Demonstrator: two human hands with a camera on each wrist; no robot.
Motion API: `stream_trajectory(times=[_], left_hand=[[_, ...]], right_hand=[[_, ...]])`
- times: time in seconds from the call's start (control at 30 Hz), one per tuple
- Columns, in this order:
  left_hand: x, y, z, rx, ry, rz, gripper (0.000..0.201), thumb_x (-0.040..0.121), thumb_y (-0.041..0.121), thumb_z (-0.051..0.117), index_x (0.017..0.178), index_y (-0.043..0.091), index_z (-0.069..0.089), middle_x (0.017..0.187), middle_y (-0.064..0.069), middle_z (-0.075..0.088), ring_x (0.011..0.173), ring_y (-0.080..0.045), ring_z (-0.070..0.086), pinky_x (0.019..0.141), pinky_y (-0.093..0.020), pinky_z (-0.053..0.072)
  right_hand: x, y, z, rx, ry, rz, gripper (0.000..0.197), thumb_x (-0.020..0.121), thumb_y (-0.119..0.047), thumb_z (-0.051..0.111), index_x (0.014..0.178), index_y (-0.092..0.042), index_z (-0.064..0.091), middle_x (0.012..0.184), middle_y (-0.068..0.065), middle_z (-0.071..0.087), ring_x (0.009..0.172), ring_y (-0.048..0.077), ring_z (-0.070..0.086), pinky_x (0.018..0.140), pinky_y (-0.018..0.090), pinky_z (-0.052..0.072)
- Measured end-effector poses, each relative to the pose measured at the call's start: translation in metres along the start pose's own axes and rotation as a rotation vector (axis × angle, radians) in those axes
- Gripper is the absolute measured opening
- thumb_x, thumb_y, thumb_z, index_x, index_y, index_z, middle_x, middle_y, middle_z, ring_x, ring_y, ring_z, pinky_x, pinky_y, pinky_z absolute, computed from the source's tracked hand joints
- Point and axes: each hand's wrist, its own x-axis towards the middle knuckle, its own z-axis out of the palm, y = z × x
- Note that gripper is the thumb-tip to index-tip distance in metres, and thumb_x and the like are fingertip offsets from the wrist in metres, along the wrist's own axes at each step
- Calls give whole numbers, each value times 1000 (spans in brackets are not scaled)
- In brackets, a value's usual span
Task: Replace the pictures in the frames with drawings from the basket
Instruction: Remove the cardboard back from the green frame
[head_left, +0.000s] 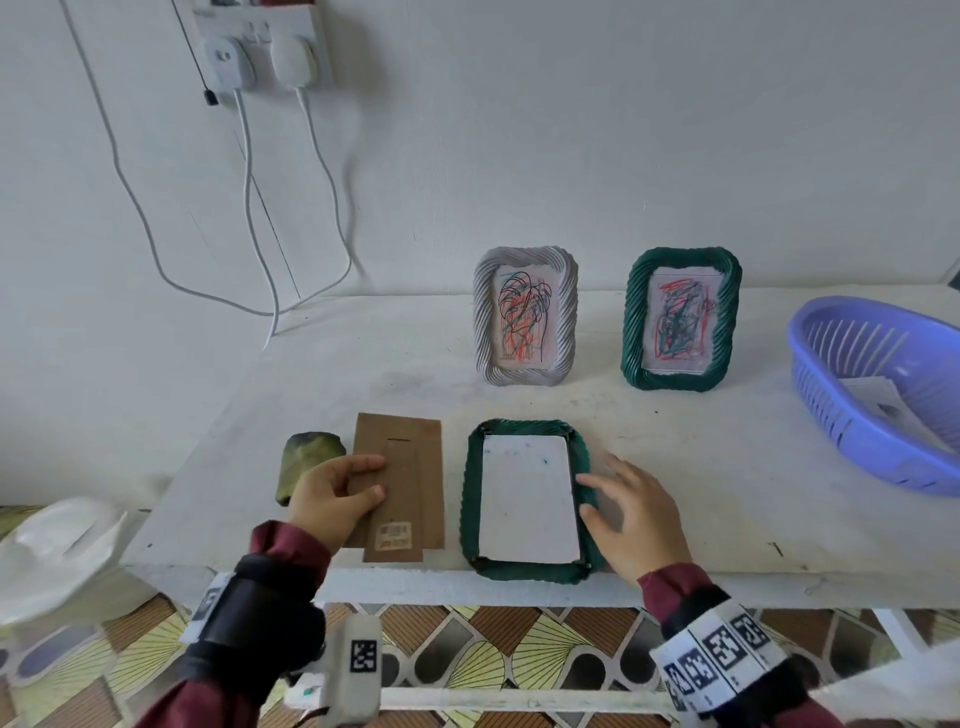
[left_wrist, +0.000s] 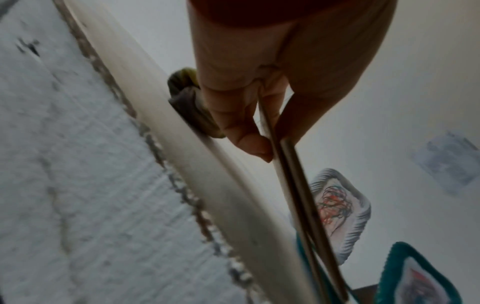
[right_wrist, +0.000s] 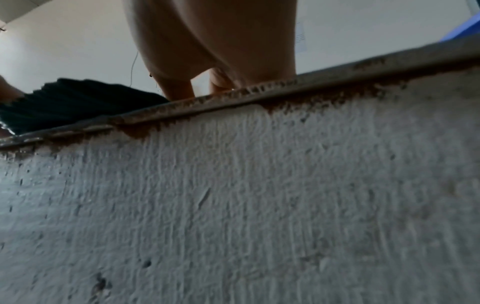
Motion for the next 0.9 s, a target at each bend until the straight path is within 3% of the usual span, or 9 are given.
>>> stream_trajectory(times=[0.07,0.17,0.27,0.37,0.43,0.53,0.7,0.8,0.9], left_hand=[[0,-8,-1,90,39,14,27,80,-11,59,101,6,62,97,-12,61,73,-13,58,48,-9,49],[-1,-16,4,235,45,67,26,81,-4,61,93,19,61,99,-9,63,75,-13,58,53,-18,50],[-4,-18,9,439,41,127,24,82,5,63,99,22,61,101,-2,61,80,-14,55,65,-23,47],[-6,-22,12,624,52,199,27,77,13,68,99,28,63,114,0,60,104,-27,52,89,-36,42],[-9,-22,16,709,38,193,26,79,14,67,102,23,65,125,-1,55,112,-28,46,94,-33,33],[-11,-24,19,709,51,208,25,79,12,66,103,20,66,126,-3,55,113,-28,45,95,-33,33],[-14,-22,23,592,66,240,25,73,6,70,97,12,68,107,-5,61,96,-24,56,83,-30,43],[-15,-20,31,623,75,276,31,75,4,68,105,13,65,119,-7,57,110,-26,51,92,-31,37],[-19,-18,43,595,8,398,36,77,9,68,110,19,64,129,-1,52,121,-23,45,99,-33,34]], right_hand=[[1,3,3,10,38,-31,33,81,-14,64,114,-23,65,133,0,52,125,23,46,109,44,30],[2,6,7,17,83,-27,35,78,-9,66,111,-20,66,126,0,59,117,22,54,102,50,37],[3,7,8,30,124,-33,35,76,-5,66,109,-19,68,122,0,62,112,23,57,99,53,39],[3,8,7,39,124,-21,35,77,-4,65,109,-18,68,122,1,62,112,24,57,100,53,38],[2,8,7,40,131,-30,35,78,-3,64,109,-17,68,123,1,61,113,25,56,100,53,38],[-2,8,6,29,123,-29,34,81,-4,62,112,-17,66,127,1,58,117,25,53,104,53,33],[-6,7,9,1,95,-11,35,85,-15,53,118,-18,62,133,-3,53,124,21,47,109,45,22],[-6,6,10,8,105,-6,35,84,-18,52,117,-17,63,133,-2,54,123,23,48,108,47,23],[-7,4,11,21,157,-25,40,79,-25,47,114,-15,65,127,3,59,118,27,52,104,48,34]])
